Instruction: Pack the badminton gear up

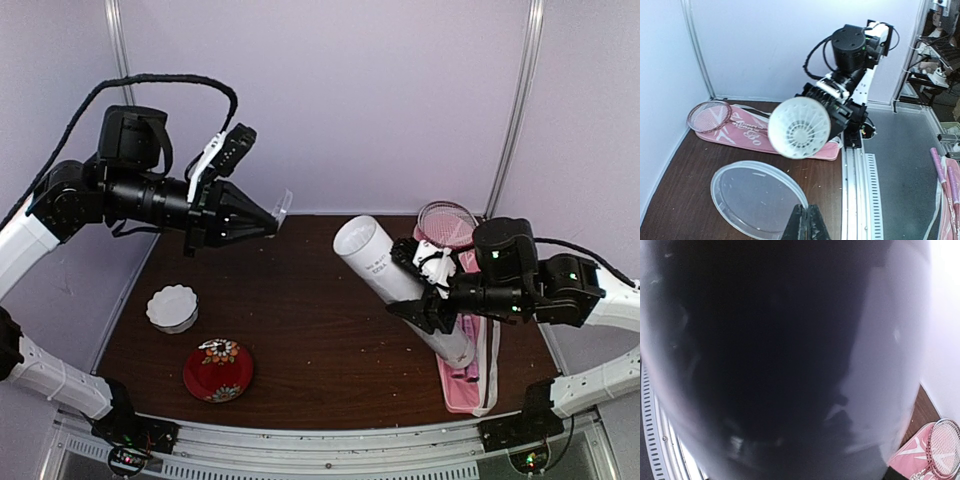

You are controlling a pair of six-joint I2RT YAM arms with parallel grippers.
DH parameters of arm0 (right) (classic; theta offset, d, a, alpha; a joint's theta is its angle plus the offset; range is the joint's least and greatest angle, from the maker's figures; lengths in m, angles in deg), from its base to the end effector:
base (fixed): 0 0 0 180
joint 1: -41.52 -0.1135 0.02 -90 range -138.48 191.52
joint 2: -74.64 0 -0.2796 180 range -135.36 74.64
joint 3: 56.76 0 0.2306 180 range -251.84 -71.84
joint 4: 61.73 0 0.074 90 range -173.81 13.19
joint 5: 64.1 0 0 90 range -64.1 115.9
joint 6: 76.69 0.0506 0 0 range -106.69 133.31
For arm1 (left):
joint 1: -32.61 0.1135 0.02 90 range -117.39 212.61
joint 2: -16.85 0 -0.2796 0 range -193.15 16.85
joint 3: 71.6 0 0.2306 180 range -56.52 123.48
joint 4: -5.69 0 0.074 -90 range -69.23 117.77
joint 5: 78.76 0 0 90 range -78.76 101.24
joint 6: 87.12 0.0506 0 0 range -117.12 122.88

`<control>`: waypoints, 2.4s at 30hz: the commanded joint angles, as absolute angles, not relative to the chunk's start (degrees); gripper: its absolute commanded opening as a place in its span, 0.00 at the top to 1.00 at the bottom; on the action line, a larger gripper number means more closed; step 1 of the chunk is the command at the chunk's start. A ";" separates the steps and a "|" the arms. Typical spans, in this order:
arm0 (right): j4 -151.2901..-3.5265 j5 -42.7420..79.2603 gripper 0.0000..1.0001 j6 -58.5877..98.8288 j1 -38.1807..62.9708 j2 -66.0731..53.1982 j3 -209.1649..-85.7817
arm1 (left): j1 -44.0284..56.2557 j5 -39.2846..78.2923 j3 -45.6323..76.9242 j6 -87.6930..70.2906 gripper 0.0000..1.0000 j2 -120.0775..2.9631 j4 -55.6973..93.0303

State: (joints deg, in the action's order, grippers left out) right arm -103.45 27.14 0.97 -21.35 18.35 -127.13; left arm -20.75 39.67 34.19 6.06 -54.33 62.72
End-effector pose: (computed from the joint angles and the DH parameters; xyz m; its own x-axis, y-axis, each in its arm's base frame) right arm 0.0917 0.1765 0.3444 -0.0184 -0.5044 -0.8633 -0.9059 0.3738 -0.1991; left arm 0.1174 -0.1982 0.4639 -0.1735 0.3151 -0.9331 0.9794 0.1544 -0.1300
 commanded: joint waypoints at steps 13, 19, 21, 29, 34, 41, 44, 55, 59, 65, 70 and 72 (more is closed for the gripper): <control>-105.96 39.03 0.42 -3.98 -27.65 10.80 -136.05 | -26.62 45.16 32.45 -0.04 1.00 -56.52 54.30; -106.73 41.08 0.42 -3.10 -28.28 10.20 -137.01 | -26.63 46.63 32.20 -0.65 1.00 -58.17 53.85; -107.16 41.65 0.42 -2.93 -28.26 9.84 -137.35 | -26.63 47.04 32.12 -0.98 1.00 -58.45 53.47; -106.96 42.11 0.42 -2.79 -28.53 10.12 -136.95 | -26.63 46.45 30.12 -2.13 1.00 -59.14 51.09; -106.70 42.12 0.43 -3.05 -28.81 10.57 -136.70 | -26.64 45.69 30.64 -2.24 1.00 -60.21 51.09; -106.32 42.29 0.43 -4.50 -30.13 10.42 -136.34 | -26.63 48.55 31.09 -2.01 1.00 -61.32 50.83; -106.06 42.22 0.42 -4.79 -30.37 10.60 -136.07 | -26.65 50.93 31.23 -2.04 1.00 -61.46 50.83; -105.60 42.52 0.42 -5.36 -30.62 11.35 -136.24 | -26.63 51.77 30.53 -2.41 1.00 -61.69 52.16; -105.26 42.77 0.42 -5.75 -30.88 11.81 -136.07 | -26.63 52.26 30.74 -2.14 1.00 -62.71 52.49; -104.64 43.21 0.42 -6.33 -31.54 12.76 -135.59 | -26.37 51.81 31.35 -1.81 1.00 -64.10 53.60; -104.17 43.66 0.42 -6.79 -31.85 13.07 -135.12 | -25.85 53.78 31.22 -1.75 1.00 -65.00 53.54; -103.91 43.82 0.42 -7.10 -32.02 13.28 -134.87 | -25.67 54.99 30.82 -1.86 1.00 -65.14 53.26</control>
State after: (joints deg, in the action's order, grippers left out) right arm -109.74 42.96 -6.14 -30.86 11.20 -134.56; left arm -26.19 53.07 30.89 -1.94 -63.53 53.39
